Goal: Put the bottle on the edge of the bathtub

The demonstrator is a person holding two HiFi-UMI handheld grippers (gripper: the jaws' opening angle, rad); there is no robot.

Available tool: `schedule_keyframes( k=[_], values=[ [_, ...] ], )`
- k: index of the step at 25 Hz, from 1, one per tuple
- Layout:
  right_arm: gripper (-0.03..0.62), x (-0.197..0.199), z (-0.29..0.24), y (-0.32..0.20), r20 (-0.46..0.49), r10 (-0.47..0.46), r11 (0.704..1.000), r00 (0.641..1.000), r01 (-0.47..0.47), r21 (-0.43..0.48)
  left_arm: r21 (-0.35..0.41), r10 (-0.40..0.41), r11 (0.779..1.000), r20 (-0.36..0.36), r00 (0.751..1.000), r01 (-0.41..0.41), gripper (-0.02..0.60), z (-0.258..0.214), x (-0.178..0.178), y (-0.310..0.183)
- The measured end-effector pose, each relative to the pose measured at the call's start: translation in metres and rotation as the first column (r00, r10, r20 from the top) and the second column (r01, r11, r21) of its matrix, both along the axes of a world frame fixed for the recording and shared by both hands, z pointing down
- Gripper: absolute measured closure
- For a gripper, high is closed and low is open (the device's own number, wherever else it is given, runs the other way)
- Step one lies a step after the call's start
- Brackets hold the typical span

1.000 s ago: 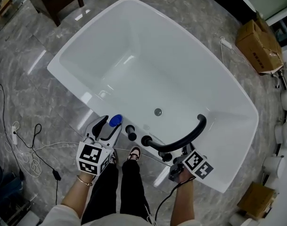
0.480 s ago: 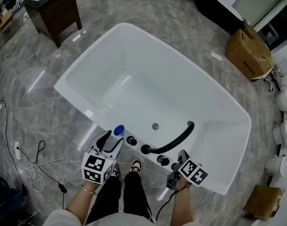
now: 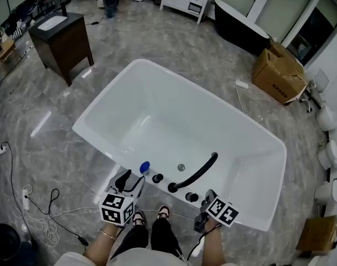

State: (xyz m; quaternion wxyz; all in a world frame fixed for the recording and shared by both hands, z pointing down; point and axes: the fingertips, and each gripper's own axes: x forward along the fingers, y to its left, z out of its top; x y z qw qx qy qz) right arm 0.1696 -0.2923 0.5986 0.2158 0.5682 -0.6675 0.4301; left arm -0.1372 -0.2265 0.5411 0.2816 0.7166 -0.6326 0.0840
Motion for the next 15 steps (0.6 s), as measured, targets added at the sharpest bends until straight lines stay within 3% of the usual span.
schedule_keyframes(
  k=[10, 15],
  values=[
    [0.568, -0.027, -0.026, 0.018, 0.010, -0.022, 0.999, 1.000, 0.021, 0.048, 0.041, -0.045, 0.998, -0.035, 0.998, 0.047, 0.362, -0.032, -0.024, 0.003],
    [0.568, -0.037, -0.041, 0.023, 0.003, -0.036, 0.997, 0.999, 0.036, 0.074, 0.072, -0.033, 0.997, -0.022, 0.999, 0.034, 0.391, -0.052, -0.019, -0.006]
  ],
)
